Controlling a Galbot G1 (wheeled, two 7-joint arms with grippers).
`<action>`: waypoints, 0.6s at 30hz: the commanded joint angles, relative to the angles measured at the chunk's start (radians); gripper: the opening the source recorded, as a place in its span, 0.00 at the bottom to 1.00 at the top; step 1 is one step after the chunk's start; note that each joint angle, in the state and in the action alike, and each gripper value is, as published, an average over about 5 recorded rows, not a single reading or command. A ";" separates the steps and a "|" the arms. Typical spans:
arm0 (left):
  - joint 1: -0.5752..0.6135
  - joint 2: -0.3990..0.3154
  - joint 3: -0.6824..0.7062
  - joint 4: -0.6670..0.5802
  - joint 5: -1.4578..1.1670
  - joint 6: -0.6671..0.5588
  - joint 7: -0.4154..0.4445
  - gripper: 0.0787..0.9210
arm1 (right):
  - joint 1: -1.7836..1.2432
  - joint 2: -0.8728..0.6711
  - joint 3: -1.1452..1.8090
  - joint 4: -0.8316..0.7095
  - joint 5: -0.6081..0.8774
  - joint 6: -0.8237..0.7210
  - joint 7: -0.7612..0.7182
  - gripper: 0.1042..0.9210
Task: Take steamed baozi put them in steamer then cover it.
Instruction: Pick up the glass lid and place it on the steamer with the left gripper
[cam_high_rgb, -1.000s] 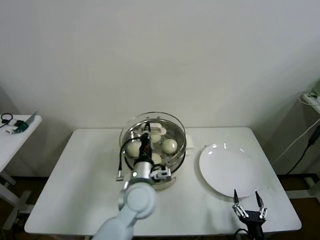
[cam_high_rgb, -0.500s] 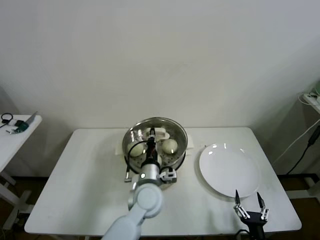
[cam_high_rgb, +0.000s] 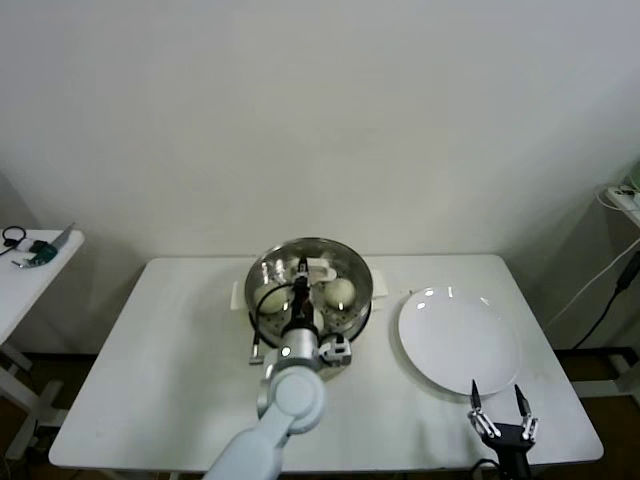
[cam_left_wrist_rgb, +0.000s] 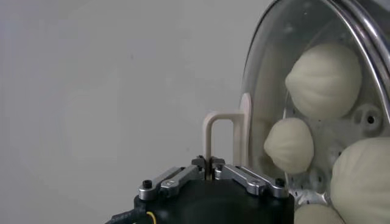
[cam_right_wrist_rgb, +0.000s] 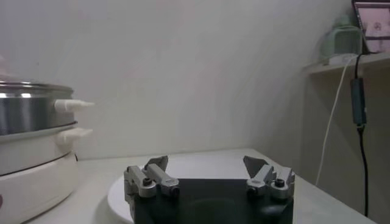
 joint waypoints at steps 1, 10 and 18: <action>0.003 0.001 -0.001 0.020 0.001 -0.006 -0.001 0.06 | 0.004 0.003 -0.001 -0.002 -0.002 0.000 -0.002 0.88; 0.000 0.013 -0.009 0.013 -0.005 -0.016 0.003 0.06 | 0.004 0.007 -0.004 0.001 -0.003 0.002 -0.003 0.88; 0.002 0.059 0.038 -0.130 -0.114 0.009 0.064 0.15 | 0.008 0.005 -0.009 0.010 -0.002 -0.011 -0.002 0.88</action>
